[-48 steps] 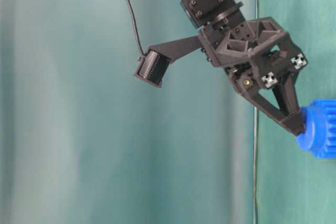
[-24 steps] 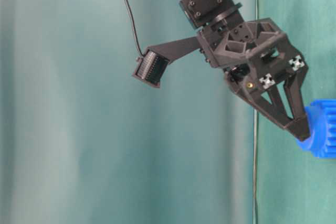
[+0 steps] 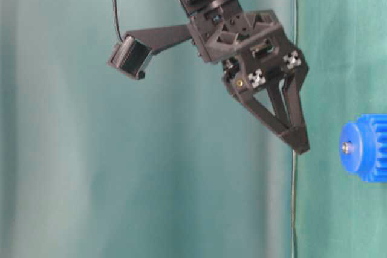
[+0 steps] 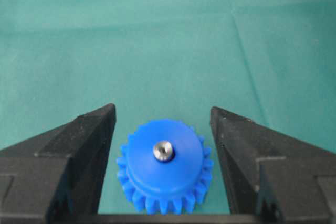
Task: Insert the shaft placed at a random location into the center hole of the small gear at another random location.
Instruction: 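Open the right gripper to release the shaft and raise it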
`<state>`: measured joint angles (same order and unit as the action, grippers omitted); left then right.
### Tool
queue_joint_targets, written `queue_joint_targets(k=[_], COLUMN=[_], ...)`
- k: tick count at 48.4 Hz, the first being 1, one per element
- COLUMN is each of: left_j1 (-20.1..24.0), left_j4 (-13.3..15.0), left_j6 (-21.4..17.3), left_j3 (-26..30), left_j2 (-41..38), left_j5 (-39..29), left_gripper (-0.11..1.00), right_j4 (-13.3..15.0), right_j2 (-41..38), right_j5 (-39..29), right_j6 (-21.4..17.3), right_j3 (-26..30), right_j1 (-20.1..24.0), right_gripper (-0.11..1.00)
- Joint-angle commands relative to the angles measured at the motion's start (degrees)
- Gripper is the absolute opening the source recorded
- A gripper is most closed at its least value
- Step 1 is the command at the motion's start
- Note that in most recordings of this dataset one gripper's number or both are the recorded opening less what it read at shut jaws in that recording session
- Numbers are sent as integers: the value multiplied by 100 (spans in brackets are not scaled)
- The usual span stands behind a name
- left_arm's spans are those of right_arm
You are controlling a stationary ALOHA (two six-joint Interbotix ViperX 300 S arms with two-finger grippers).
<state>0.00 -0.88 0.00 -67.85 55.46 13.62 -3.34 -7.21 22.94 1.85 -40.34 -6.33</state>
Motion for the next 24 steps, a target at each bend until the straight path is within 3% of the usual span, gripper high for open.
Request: queue_joint_targets(k=[1, 24], left_j1=[0, 9], left_j4=[-18, -18], left_j6=[0, 18], left_j3=[158, 167], left_j2=[-18, -26], left_j5=[53, 79], left_gripper=[0, 0], right_j4=[-18, -18], right_j2=[237, 721], right_j5=[79, 88], right_j6=[-141, -167], right_j3=[-18, -580], right_j1=[0, 44], right_gripper=[71, 71])
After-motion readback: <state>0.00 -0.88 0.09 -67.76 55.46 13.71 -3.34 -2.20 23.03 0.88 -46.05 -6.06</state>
